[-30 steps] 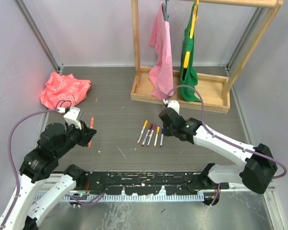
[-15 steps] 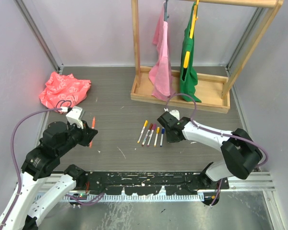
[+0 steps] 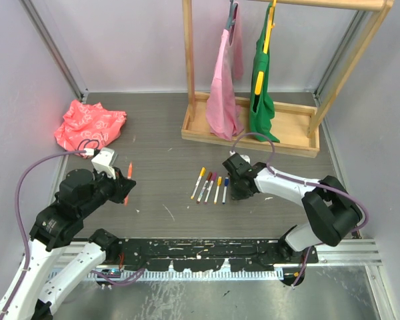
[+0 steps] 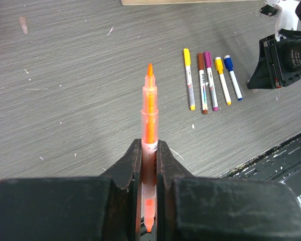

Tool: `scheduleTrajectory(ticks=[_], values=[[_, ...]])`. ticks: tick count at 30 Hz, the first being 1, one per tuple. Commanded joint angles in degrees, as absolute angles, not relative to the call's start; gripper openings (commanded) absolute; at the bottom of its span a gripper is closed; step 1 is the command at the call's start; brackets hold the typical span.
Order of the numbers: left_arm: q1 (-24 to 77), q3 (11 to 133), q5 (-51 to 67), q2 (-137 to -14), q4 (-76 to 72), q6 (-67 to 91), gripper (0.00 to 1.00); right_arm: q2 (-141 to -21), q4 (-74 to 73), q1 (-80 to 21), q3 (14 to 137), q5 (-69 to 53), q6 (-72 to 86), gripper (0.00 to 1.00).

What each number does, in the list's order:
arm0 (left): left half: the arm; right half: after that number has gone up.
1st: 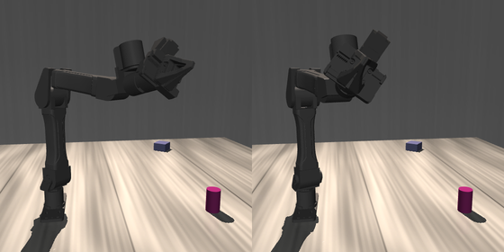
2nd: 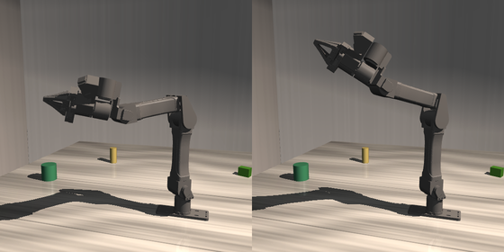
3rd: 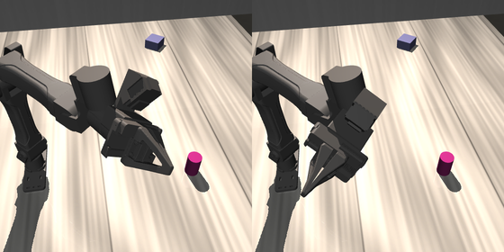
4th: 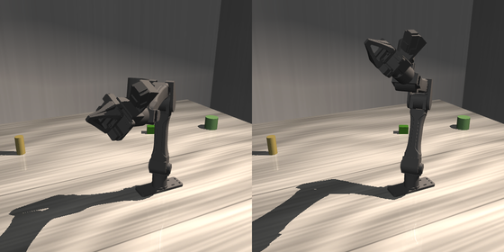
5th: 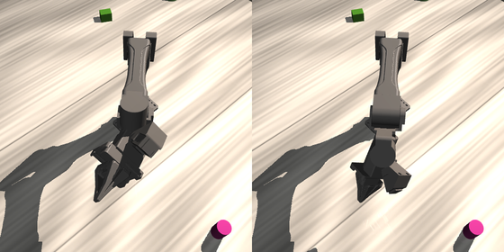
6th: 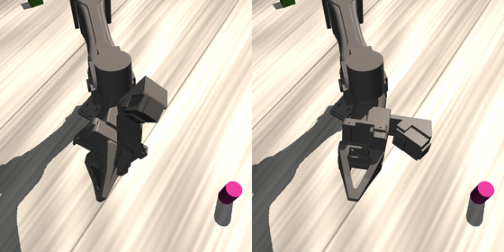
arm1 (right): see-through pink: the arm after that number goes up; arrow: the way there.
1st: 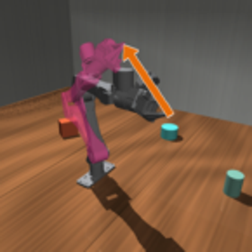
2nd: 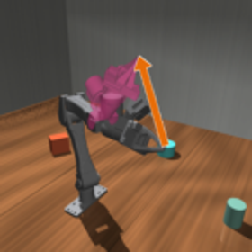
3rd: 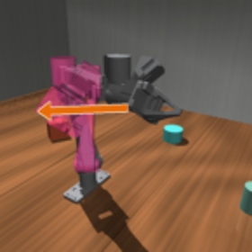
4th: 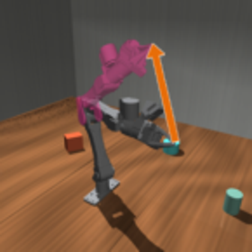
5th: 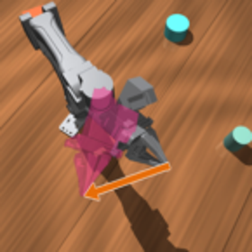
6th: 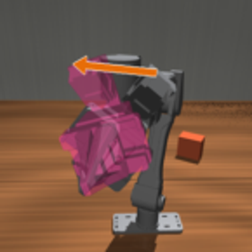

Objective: Insert the pens into the pen caps
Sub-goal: Place the pen cap at the center of the board, then insert the pen cap onto the pen.

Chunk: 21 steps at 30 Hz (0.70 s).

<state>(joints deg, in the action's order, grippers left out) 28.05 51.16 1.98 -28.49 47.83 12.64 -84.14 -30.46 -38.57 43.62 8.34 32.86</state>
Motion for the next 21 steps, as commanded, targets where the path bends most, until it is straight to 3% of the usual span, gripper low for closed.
scheduleTrajectory(ticks=[1,15,21], values=[[27.86,51.18,3.34,-28.66,44.65,12.61,0.00,-85.64,-30.68,-38.11,42.13,6.02,31.96,0.21],[27.86,51.10,3.35,-28.78,44.58,12.54,0.00,-87.31,-35.66,-38.11,44.07,7.83,30.97,0.34],[27.87,51.22,3.61,-28.96,44.42,12.56,0.00,-86.62,-36.56,-38.11,43.77,8.00,31.00,0.27]])
